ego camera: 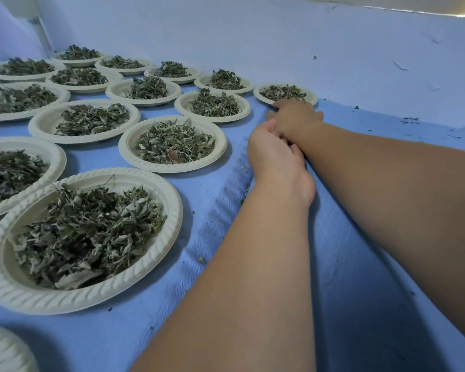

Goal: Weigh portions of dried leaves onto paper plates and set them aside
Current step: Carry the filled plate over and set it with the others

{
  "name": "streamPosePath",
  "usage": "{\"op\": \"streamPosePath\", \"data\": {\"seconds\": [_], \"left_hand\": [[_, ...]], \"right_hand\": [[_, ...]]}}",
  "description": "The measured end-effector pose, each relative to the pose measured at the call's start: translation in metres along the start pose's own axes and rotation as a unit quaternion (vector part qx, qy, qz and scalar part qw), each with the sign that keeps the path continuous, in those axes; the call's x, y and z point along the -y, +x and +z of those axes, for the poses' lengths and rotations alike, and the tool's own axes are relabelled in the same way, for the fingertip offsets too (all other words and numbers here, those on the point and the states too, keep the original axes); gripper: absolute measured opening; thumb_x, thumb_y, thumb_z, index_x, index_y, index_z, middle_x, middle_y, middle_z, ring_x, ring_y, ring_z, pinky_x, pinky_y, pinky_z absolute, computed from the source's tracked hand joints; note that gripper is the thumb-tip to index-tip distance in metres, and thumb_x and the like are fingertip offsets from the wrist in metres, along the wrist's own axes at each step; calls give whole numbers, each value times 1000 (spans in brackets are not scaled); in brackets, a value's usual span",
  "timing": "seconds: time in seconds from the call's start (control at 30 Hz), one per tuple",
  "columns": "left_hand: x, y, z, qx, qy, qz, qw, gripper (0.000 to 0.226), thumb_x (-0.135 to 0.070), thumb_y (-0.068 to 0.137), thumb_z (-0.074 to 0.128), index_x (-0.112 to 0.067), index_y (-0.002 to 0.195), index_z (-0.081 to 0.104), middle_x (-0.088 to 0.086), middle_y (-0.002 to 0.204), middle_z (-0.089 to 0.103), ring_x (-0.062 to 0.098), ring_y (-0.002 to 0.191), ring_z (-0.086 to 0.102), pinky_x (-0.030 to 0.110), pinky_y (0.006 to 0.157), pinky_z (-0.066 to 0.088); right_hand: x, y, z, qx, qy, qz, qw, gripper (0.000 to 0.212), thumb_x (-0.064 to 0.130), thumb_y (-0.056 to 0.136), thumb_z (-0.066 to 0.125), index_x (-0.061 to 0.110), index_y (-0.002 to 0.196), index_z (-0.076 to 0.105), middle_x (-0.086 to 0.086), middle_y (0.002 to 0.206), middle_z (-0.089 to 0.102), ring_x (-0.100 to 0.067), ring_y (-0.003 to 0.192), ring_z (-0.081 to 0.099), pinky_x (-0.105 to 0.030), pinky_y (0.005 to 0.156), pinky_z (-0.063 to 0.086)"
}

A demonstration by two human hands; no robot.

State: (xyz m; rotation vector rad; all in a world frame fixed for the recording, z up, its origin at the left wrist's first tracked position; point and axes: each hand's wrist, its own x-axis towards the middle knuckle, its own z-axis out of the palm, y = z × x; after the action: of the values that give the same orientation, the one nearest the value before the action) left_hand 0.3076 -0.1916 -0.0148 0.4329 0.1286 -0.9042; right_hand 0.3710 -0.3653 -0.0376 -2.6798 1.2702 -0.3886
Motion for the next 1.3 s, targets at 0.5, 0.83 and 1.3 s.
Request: {"op": "streamPosePath", "data": {"seconds": [0.5,0.83,1.3], "left_hand": [[0,-3,1,-10,3,16,1000,23,-18,104,42,-13,109,64,10,126,66,17,119,62,28,111,43],[2,-2,0,-50,182,46,981,29,-19,104,45,-15,79,58,-2,68,58,-3,39,52,18,49,41],[6,-40,-9,25,430,76,899,24,-18,105,47,-24,85,58,-13,93,58,-6,77,52,27,83,44]], "right_hand": [[-4,0,0,-14,17,-52,998,41,36,95,48,39,135,58,-4,140,43,-26,127,49,-48,102,31],[-16,-15,-6,67,18,-91,993,55,39,103,44,28,156,33,-11,166,10,-35,143,38,-50,113,33],[-57,-107,-23,117,-74,-128,982,54,42,99,27,20,147,39,-17,152,38,-34,141,35,-58,113,31]]}}
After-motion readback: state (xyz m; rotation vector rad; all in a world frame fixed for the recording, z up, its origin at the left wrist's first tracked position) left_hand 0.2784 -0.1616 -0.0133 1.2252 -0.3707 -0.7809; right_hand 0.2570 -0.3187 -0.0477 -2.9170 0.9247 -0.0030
